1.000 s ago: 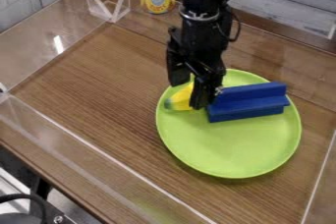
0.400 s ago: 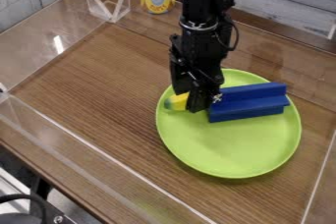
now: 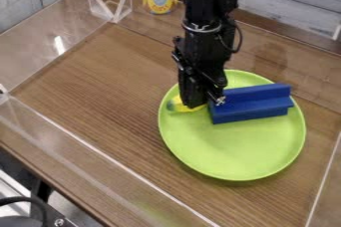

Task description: Remove the banana from inside the green plate and put it on the table

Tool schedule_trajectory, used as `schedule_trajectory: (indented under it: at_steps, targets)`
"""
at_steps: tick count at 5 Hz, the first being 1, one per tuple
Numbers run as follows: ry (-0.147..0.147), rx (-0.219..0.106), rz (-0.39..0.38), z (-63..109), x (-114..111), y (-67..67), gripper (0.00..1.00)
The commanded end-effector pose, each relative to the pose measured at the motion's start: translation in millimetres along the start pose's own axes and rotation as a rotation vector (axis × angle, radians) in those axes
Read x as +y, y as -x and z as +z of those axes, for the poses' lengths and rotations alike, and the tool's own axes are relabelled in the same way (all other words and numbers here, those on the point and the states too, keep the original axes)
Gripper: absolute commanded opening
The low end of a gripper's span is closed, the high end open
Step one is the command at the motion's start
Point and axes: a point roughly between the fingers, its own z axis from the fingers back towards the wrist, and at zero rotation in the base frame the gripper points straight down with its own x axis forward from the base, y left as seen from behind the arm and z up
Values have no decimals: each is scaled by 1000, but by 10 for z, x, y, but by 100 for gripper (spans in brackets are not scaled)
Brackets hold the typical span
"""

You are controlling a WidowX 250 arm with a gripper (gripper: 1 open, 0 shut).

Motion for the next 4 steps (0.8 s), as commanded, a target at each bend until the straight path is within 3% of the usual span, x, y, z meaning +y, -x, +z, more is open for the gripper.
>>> schedule_trajectory:
  at_steps: [1,2,3,4]
  targets:
    - [-14,-36,4,87,42,-60,100]
    - [-15,-37,-2,96,44,-62,0]
    - [-17,-38,-7,115,50,-66,0]
    - [-15,-41,0,110,74,-76,100]
